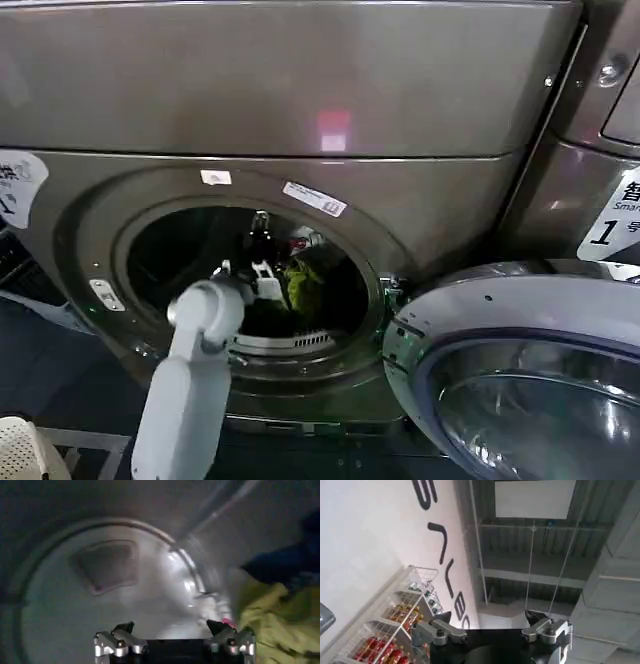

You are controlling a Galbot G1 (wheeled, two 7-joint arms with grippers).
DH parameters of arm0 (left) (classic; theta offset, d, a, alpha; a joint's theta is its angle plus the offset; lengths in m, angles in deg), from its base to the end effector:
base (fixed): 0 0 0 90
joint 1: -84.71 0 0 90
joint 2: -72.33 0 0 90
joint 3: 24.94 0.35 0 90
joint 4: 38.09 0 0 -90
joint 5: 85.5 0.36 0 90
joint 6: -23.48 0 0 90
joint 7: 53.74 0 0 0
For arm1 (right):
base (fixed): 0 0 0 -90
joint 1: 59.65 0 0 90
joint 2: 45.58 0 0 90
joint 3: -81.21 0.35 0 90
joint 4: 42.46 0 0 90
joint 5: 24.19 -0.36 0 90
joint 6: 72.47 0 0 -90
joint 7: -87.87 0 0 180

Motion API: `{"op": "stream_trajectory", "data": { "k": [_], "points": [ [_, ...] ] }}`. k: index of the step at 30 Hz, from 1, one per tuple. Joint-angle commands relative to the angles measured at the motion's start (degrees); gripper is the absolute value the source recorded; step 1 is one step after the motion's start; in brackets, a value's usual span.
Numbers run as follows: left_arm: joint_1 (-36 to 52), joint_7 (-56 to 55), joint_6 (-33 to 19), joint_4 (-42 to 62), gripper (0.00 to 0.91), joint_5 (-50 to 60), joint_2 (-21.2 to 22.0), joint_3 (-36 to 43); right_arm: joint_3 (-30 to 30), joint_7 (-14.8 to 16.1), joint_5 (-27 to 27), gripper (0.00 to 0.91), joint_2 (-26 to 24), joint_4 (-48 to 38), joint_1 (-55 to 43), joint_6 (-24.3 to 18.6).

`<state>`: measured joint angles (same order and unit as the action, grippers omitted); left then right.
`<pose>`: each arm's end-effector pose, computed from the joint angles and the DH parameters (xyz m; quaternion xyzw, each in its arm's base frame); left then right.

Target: Grasp the clothes from the dryer.

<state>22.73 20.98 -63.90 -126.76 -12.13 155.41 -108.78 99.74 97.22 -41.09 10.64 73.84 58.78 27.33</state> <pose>0.4852 0.0048 -0.1501 -0.3530 -0.6613 -0.6181 0.2366 -0.0846 -0.3603 0.0592 0.5503 0.7032 -0.3888 0.2268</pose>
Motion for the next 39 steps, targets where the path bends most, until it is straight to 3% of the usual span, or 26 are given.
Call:
{"op": "stream_trajectory", "data": {
  "k": [1, 16, 39],
  "points": [
    [1.6, 1.9, 2.2, 4.9, 0.907, 2.2, -0.5, 0.4, -0.1, 0.0, 0.0, 0.907, 0.0, -0.1, 0.1, -0.1],
    [8.6, 1.2, 1.5, 14.7, 0.907, -1.9, -1.1, 3.4, -0.3, 0.1, 0.1, 0.907, 0.1, 0.0, -0.1, -0.2],
    [11.2, 0.7, 1.1, 25.8, 0.907, -1.5, -0.7, 3.7, -1.1, 0.2, 0.3, 0.907, -0.1, 0.4, -0.6, -0.3]
  ]
}}
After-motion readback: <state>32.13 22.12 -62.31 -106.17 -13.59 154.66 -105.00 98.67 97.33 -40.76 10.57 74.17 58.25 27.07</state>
